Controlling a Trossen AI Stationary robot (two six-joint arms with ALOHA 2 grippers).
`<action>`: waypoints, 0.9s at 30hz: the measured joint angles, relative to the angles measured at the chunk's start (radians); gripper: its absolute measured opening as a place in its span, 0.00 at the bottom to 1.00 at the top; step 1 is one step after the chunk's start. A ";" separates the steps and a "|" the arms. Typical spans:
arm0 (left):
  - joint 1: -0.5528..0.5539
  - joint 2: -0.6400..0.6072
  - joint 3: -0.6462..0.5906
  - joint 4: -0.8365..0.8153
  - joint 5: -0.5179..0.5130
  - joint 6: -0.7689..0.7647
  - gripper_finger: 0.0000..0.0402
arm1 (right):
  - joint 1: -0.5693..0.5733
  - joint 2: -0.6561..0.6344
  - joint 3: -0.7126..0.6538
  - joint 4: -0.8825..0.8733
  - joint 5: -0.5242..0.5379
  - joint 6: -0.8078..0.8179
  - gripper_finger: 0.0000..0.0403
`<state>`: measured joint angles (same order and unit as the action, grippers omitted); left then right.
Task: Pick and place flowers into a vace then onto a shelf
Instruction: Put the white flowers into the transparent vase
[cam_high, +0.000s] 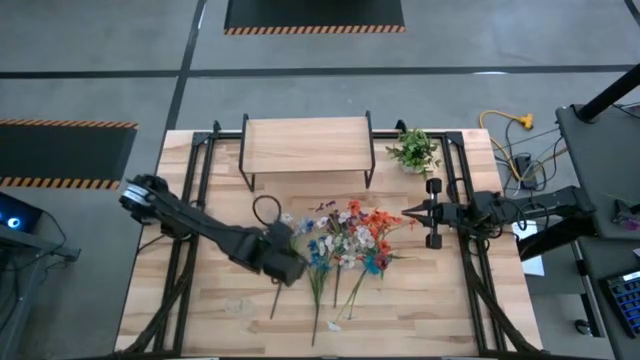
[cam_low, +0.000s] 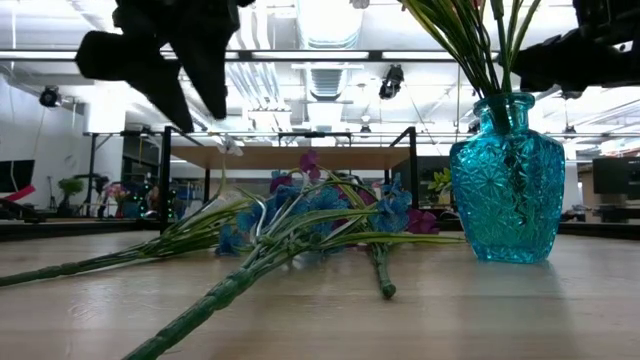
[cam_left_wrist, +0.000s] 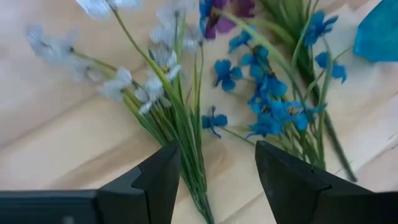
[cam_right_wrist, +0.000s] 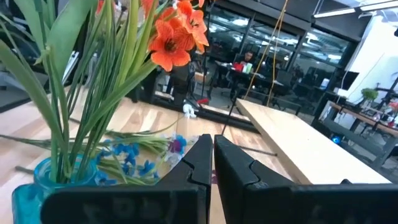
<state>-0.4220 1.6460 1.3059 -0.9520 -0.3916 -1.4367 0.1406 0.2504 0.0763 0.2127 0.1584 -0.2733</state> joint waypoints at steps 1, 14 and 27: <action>-0.006 0.013 0.001 0.001 0.000 -0.015 0.48 | 0.000 0.000 0.000 0.000 0.000 0.000 0.02; -0.038 0.148 -0.003 0.036 0.061 -0.174 0.48 | 0.000 0.000 -0.001 0.000 0.000 -0.014 0.02; -0.038 0.248 -0.010 0.057 0.138 -0.174 0.48 | 0.000 0.001 -0.001 0.001 -0.001 -0.046 0.02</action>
<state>-0.4599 1.8936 1.2957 -0.8945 -0.2533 -1.6104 0.1410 0.2512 0.0750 0.2138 0.1577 -0.3188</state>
